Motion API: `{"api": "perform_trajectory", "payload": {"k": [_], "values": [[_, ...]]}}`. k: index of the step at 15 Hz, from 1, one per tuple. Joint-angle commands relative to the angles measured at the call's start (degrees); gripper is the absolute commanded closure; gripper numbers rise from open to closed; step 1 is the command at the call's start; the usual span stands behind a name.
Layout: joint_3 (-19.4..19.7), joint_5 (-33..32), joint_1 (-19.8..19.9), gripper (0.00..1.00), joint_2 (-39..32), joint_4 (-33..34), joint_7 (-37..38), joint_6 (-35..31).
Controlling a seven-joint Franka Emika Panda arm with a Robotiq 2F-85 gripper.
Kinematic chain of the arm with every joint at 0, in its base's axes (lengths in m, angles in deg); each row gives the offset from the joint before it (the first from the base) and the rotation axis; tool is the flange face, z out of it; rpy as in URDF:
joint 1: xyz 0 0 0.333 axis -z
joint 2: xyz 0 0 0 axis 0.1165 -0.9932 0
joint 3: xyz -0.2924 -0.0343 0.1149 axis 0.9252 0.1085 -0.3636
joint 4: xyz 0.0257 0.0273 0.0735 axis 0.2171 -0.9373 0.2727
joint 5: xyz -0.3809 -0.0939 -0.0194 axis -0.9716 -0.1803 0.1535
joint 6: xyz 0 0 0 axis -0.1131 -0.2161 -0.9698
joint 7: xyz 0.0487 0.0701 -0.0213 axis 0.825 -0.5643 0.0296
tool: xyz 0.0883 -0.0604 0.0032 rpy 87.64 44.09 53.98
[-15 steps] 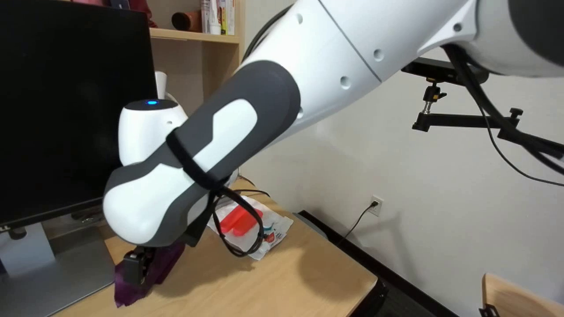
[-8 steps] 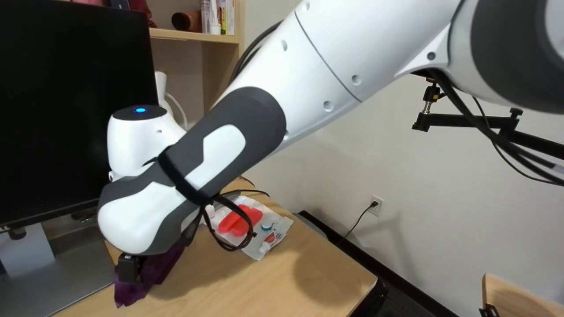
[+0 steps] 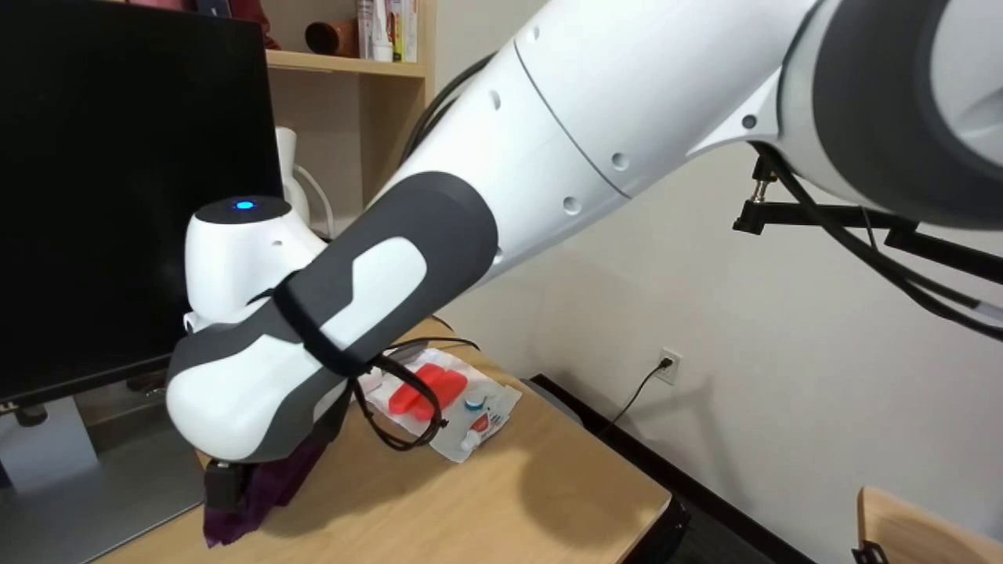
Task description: Move the purple cloth to the right corner of the desk
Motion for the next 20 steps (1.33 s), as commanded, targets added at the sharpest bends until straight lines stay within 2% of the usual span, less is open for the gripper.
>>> {"api": "perform_trajectory", "payload": {"k": [1, 2, 3, 8, 12, 16, 17, 18, 20], "values": [[-2.6, 0.2, 1.9, 0.00, -1.2, 2.0, -4.4, 2.3], [-3.4, 0.8, 2.4, 0.00, -1.3, 2.0, -5.2, 2.4], [-1.3, -0.2, 0.7, 0.00, -0.3, 0.3, -1.6, 0.8], [-1.4, -0.2, 0.7, 0.00, -0.3, 0.3, -1.7, 0.8], [-3.0, 0.5, 1.2, 0.00, -4.3, 5.9, -4.0, 2.9], [-1.9, -0.5, 0.0, 0.00, -7.0, 10.8, -3.4, 3.1], [-2.0, -0.3, -0.1, 0.25, -7.3, 11.8, -3.3, 3.8], [-2.1, -0.1, -0.1, 0.26, -7.7, 12.7, -3.3, 4.2], [-1.9, -0.1, -0.4, 0.40, -8.1, 14.1, -3.2, 6.1]]}}
